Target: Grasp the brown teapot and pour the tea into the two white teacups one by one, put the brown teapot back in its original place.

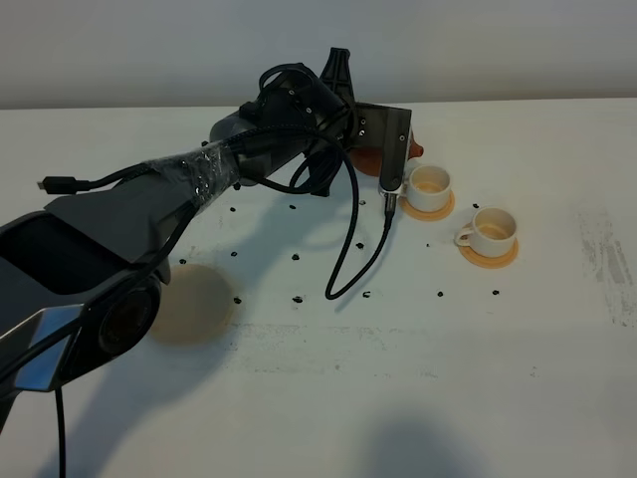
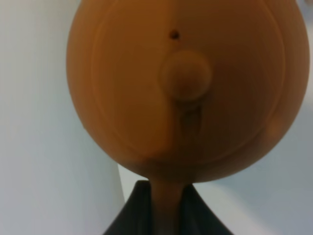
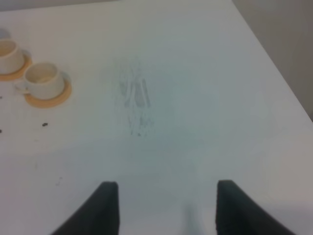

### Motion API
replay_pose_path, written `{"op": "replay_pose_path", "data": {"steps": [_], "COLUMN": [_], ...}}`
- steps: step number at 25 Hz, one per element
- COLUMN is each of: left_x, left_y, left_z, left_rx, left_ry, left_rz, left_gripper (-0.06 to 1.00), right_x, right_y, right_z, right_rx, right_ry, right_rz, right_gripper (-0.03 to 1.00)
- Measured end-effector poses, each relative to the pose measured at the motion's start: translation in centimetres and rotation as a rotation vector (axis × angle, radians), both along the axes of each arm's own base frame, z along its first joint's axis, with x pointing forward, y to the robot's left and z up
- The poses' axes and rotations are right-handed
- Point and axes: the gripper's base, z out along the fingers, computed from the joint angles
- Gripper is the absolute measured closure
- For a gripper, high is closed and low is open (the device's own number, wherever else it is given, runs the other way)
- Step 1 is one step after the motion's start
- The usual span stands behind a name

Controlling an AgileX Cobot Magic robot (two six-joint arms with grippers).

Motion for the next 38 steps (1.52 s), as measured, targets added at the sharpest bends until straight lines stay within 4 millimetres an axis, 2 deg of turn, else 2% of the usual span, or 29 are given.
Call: {"op": "replay_pose_path", "data": {"steps": [17, 38], "left_x": [-0.3, -0.1], "left_y": [-1.2, -1.2], "left_z": [0.2, 0.5], "left_rx": [0.068, 0.161], "left_ry": [-0.081, -0.142], "left_rz": [-0.112, -0.181], "left_gripper": [0.87, 0.87], "right_x": [0.0, 0.0], "right_y": [0.0, 0.0], "right_z": [0.0, 0.0], "right_rx": [0.000, 0.000], "right_ry": [0.000, 0.000], "right_rz": [0.000, 0.000], "right_gripper": [0.53, 0.53]}}
